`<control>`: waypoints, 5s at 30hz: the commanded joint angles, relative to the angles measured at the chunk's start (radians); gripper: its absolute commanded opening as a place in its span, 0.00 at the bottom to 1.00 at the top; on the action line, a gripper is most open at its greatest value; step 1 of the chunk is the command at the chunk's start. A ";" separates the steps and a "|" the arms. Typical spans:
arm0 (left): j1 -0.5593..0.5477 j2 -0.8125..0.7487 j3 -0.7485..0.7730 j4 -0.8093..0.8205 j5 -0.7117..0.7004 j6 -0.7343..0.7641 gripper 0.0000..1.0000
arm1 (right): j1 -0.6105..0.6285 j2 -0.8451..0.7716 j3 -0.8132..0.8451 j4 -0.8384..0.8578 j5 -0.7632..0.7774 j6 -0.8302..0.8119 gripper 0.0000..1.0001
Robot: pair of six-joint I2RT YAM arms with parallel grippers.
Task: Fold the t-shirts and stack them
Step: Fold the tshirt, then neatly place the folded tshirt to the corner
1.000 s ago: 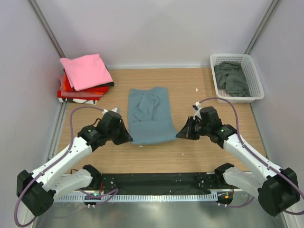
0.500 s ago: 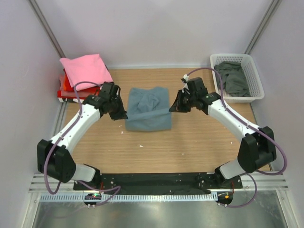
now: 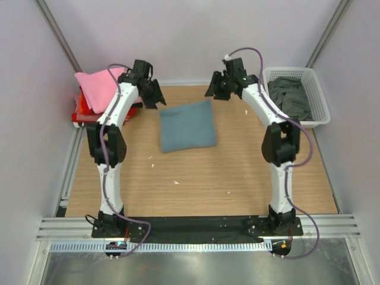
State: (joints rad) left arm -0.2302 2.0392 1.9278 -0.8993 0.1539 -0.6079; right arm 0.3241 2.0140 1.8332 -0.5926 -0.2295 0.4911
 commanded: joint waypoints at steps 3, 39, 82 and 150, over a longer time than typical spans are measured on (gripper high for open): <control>0.072 0.467 0.677 -0.242 0.100 -0.004 0.71 | -0.100 0.530 0.971 -0.244 -0.078 0.025 0.95; 0.025 0.151 -0.302 0.430 0.056 -0.003 0.71 | 0.016 -0.615 -1.187 0.825 -0.152 0.113 1.00; 0.043 0.201 0.592 -0.118 -0.112 0.086 0.00 | 0.021 -0.689 -1.416 1.131 -0.214 0.147 1.00; 0.600 0.513 0.731 0.005 -0.275 0.185 0.02 | 0.021 -0.626 -1.382 1.119 -0.248 0.149 1.00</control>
State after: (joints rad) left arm 0.3576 2.5046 2.6335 -0.9016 -0.0761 -0.4576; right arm 0.3412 1.3815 0.4168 0.4847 -0.4709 0.6430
